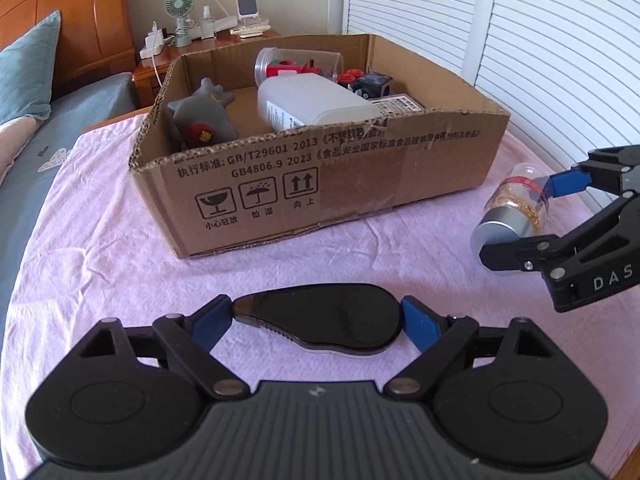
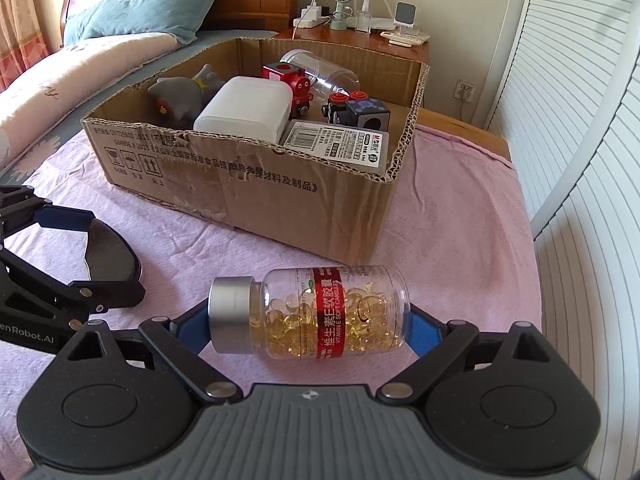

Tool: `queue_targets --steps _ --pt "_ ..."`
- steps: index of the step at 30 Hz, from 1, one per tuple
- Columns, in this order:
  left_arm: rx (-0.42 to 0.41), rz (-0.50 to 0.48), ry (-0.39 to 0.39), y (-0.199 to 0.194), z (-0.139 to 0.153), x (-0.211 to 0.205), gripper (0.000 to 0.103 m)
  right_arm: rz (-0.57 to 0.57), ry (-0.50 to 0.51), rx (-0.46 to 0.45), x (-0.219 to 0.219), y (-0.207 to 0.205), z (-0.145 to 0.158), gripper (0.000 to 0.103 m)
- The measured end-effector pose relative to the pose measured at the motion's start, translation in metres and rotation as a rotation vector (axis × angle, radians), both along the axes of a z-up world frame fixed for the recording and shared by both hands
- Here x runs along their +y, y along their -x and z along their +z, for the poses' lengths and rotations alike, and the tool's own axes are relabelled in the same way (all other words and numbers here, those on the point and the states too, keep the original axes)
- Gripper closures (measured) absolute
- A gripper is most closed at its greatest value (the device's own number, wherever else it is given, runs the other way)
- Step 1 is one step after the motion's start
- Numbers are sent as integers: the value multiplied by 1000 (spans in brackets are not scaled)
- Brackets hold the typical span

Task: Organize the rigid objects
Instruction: 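Drop the black object into the box with the left tool while the right tool carries the jar there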

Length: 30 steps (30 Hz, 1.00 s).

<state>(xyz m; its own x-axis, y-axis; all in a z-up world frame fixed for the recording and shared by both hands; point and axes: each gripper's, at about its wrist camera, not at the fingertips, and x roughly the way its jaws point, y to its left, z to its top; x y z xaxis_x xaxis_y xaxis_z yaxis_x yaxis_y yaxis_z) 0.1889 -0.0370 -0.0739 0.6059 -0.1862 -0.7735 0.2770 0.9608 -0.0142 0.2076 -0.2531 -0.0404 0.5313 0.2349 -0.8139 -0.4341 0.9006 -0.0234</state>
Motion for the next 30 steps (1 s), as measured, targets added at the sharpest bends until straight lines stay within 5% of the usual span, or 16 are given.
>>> queue_targets --steps 16,30 --pt "-102 -77 13 -19 84 13 14 67 -55 -115 4 19 75 6" --pt "-68 35 10 -85 58 24 13 27 -81 -145 13 -2 90 6"
